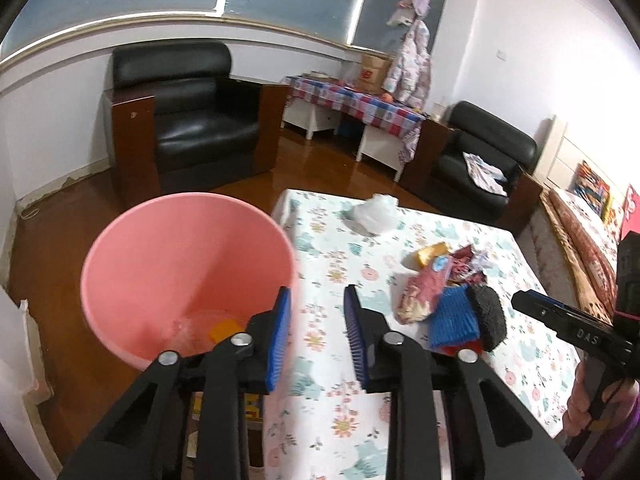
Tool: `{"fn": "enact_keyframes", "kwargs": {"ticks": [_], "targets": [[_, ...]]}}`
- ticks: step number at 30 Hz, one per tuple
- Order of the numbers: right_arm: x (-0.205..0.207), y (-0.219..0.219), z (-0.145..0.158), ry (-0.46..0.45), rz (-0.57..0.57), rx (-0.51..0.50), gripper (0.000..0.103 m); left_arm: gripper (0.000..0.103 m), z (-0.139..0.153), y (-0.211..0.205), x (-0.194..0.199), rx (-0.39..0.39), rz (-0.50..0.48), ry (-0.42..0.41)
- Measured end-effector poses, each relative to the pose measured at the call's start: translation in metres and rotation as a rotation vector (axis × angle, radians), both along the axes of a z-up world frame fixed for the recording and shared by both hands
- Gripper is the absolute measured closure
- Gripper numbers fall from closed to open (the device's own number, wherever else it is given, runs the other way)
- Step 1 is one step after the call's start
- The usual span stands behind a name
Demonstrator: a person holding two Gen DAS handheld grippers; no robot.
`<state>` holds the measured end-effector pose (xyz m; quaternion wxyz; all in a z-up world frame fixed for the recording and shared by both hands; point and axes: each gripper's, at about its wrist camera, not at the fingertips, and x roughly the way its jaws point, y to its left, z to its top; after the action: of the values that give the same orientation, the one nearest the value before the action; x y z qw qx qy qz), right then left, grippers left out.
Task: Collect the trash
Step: 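Move both open grippers back over the remaining trash on the table, then grasp the red cloud-print wrapper with the left gripper while the right grasps crumpled white-red paper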
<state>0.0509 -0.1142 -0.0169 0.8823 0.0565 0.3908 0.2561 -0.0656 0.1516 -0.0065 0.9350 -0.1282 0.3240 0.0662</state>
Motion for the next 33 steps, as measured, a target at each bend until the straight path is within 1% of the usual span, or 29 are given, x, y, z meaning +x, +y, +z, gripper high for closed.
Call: {"fn": "enact_keyframes", "kwargs": {"ticks": [6,7,9,12,18,23,27,29,32,33], "targets": [[0.008,-0.022,-0.009,0.025,-0.056,0.017,0.049,0.08,-0.006,-0.024,0.021,-0.009,-0.066,0.033],[0.01,-0.024,-0.01,0.028,-0.06,0.019,0.049,0.078,-0.007,-0.028,0.027,-0.009,-0.076,0.041],[0.014,-0.028,-0.013,0.039,-0.068,0.027,0.049,0.067,-0.01,-0.037,0.037,-0.012,-0.104,0.058],[0.022,-0.034,-0.017,0.06,-0.089,0.042,0.049,0.064,-0.015,-0.053,0.058,-0.005,-0.157,0.084],[0.051,-0.048,-0.025,0.111,-0.137,0.114,0.049,0.06,-0.032,-0.084,0.104,0.024,-0.237,0.146],[0.073,-0.049,-0.037,0.18,-0.146,0.171,0.049,0.06,-0.052,-0.1,0.139,0.044,-0.266,0.203],[0.085,-0.041,-0.044,0.204,-0.122,0.173,0.049,0.059,-0.067,-0.105,0.154,0.052,-0.272,0.244],[0.09,-0.034,-0.048,0.215,-0.102,0.171,0.049,0.059,-0.073,-0.106,0.158,0.054,-0.268,0.252],[0.096,-0.023,-0.053,0.219,-0.085,0.153,0.049,0.059,-0.077,-0.106,0.16,0.065,-0.252,0.241],[0.098,-0.02,-0.055,0.22,-0.084,0.147,0.049,0.065,-0.078,-0.105,0.16,0.06,-0.254,0.24]]}}
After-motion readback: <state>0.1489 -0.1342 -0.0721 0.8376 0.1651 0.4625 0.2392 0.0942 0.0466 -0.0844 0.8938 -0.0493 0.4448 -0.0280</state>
